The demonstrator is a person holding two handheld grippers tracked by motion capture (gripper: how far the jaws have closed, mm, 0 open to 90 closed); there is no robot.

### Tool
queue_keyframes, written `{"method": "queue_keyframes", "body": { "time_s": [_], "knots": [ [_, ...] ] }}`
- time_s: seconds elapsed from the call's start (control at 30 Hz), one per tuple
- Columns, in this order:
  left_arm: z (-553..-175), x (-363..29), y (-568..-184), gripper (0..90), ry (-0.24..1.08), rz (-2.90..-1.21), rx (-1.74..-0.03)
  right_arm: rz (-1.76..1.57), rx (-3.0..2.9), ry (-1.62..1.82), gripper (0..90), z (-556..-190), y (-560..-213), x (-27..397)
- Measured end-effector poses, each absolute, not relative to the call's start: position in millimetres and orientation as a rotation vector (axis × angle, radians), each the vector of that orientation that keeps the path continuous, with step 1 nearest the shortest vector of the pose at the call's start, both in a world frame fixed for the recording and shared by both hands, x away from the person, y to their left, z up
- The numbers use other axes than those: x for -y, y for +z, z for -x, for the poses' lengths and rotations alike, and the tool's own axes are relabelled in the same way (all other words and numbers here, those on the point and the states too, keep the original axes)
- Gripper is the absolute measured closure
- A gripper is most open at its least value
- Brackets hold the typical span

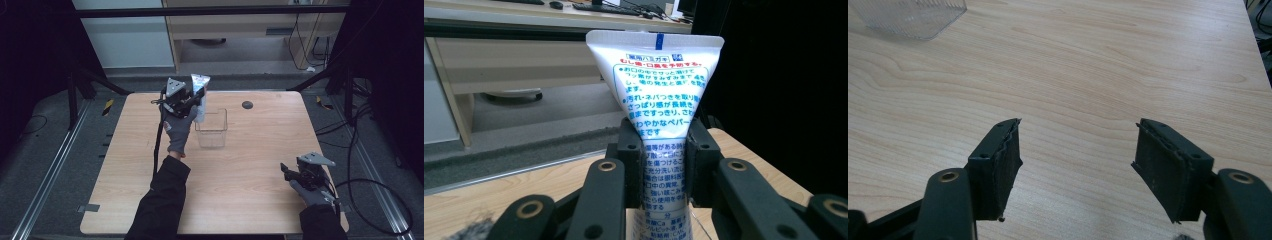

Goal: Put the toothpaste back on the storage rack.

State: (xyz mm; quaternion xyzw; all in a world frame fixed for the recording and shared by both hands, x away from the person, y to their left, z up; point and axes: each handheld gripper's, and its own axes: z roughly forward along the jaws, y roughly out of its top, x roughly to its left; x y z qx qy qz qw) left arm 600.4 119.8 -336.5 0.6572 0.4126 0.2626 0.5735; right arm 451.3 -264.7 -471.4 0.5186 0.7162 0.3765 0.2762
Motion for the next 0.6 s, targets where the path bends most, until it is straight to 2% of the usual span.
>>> {"method": "queue_keyframes", "body": {
  "time_s": [0.6],
  "knots": [
    [-625, -103, -357, 72.8, 0.616, -1.591, -0.980, -1.390, -1.930, 1.017, 34.3, -451, -472, 264]
  ]
}}
